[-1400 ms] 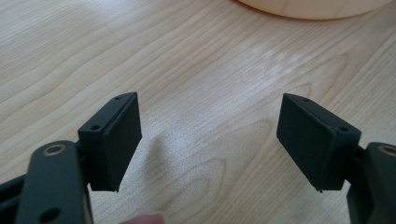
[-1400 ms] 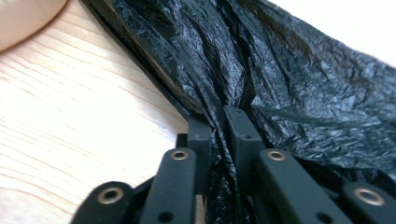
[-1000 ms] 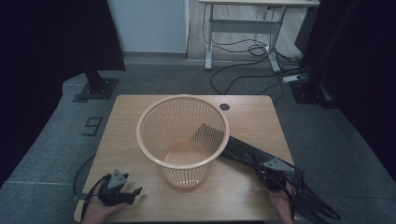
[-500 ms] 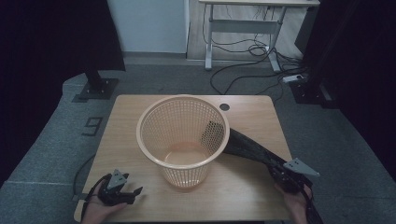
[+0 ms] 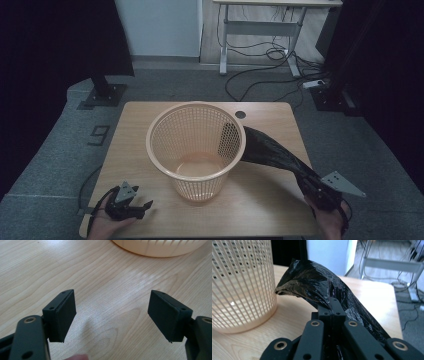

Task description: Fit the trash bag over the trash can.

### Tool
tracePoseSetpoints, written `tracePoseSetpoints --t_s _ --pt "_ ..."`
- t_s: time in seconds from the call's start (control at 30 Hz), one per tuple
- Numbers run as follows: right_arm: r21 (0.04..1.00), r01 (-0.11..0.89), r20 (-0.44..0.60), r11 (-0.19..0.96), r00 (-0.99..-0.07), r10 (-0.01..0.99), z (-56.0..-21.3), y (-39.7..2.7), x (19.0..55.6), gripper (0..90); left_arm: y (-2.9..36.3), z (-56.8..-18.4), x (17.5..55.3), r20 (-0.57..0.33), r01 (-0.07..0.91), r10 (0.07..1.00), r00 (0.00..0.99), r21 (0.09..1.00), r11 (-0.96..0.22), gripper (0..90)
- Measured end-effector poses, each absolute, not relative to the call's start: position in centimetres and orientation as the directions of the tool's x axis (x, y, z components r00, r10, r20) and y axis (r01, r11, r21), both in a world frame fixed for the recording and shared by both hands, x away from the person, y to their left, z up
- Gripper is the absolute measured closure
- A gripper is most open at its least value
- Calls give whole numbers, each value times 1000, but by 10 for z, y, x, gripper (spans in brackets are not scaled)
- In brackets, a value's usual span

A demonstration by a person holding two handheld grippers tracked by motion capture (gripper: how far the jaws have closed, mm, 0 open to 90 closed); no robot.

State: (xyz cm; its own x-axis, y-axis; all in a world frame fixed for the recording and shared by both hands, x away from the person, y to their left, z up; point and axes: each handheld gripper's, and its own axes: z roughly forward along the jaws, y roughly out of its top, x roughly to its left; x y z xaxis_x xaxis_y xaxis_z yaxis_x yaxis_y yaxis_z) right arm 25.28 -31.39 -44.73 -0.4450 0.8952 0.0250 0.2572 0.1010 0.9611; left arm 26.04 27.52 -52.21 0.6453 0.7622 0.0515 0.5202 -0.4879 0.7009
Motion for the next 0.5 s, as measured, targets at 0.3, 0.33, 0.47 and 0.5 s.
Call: tracePoseSetpoints --t_s 0.3,0.33,0.47,0.5 --pt "988 156 56 21 -471 880 -421 -332 233 887 274 -520 260 38 518 757 652 707 -482 224" --pt "989 149 65 8 -478 876 -419 -332 232 887 273 -519 260 39 515 754 656 707 -485 225" --pt "992 124 68 -7 -493 867 -409 -334 227 887 271 -516 259 45 508 750 660 709 -489 224" --pt "993 117 71 -14 -497 865 -408 -335 226 887 272 -516 259 44 508 752 657 711 -486 224"
